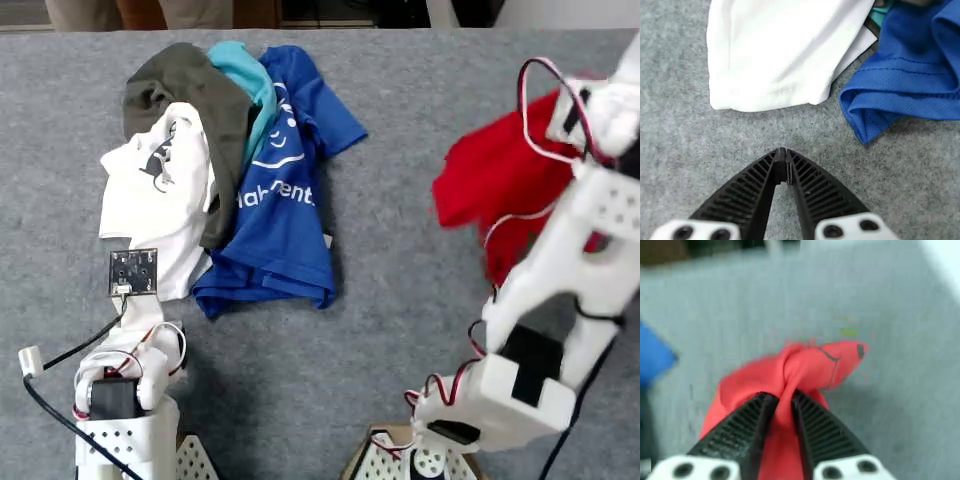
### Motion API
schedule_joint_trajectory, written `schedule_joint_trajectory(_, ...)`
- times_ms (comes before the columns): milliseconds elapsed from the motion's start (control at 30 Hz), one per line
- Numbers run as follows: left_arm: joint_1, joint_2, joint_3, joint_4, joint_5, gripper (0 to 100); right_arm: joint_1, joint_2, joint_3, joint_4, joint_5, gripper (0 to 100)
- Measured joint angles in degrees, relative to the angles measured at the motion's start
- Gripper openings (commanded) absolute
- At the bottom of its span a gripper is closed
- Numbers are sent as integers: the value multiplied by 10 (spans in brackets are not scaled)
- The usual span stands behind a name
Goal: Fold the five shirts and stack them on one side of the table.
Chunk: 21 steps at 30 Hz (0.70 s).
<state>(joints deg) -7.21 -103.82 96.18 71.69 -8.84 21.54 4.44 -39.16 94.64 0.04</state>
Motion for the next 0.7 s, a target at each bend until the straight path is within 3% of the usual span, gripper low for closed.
schedule_joint_trajectory(167,0,0,0,0,0,19,0,16,216,-90,16,1)
schedule_joint_trajectory(433,0,0,0,0,0,19,0,18,606,-400,94,2)
schedule_joint_trajectory(567,0,0,0,0,0,19,-1,19,711,-524,134,2)
schedule_joint_trajectory(700,0,0,0,0,0,19,-1,18,731,-562,150,2)
